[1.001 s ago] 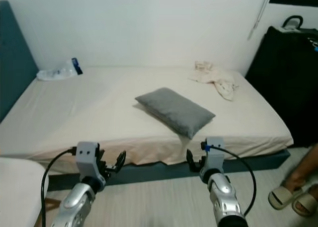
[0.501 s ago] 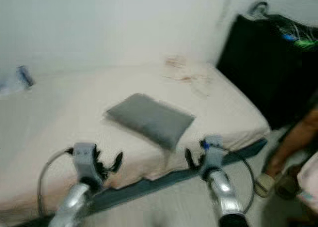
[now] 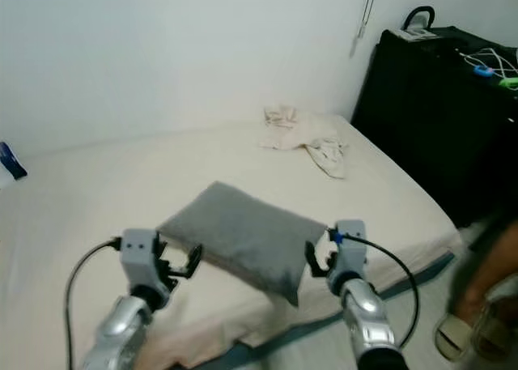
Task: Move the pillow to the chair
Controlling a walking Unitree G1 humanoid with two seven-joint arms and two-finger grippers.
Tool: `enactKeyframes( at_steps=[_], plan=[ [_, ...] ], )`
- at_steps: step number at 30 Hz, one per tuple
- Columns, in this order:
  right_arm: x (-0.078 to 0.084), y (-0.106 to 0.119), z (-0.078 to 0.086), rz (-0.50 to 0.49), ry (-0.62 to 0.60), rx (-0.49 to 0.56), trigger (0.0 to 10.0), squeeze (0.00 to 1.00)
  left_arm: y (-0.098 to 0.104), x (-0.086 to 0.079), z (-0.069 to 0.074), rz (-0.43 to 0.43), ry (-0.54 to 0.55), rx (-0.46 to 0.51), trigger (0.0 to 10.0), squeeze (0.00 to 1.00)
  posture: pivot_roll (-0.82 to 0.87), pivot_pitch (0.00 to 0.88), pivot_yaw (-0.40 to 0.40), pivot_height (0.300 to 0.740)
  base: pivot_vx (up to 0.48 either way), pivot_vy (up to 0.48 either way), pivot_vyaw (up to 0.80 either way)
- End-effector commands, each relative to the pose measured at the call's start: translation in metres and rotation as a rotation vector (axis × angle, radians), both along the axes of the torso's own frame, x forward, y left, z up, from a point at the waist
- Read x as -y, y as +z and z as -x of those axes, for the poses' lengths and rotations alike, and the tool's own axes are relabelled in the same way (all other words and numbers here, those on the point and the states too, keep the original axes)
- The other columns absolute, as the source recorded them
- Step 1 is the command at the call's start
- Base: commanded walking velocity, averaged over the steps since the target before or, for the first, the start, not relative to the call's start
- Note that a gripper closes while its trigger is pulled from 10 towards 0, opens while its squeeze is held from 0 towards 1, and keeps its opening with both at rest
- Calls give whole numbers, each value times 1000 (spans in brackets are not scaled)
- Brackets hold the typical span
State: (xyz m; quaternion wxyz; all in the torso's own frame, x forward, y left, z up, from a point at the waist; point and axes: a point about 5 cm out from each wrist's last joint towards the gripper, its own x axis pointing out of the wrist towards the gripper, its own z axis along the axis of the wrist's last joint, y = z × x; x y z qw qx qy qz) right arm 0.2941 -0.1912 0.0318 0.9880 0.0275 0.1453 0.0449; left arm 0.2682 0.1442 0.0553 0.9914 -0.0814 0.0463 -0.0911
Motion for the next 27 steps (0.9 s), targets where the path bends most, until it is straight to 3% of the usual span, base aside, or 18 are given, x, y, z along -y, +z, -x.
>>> enactKeyframes(
  at_steps=[1, 7, 22, 27],
  plan=[
    [-4, 0, 0, 4, 15, -3, 10000, 0, -5, -6, 5, 3, 25, -23, 10000, 0, 24, 38, -76, 740, 0, 0, 0],
    [-3, -4, 0, 20, 14, -54, 10000, 0, -5, -6, 4, 9, 32, -24, 10000, 0, 23, 35, -79, 740, 0, 0, 0],
    [5, 10, -20, -16, -28, -37, 10000, 0, -2, -11, 0, 6, 61, -14, 10000, 0, 26, 27, -79, 665, 0, 0, 0],
    [10, 11, -27, -89, -68, -57, 10000, 0, 1, -11, -1, -10, 70, 1, 10000, 0, 30, 31, -71, 630, 0, 0, 0]
  ],
)
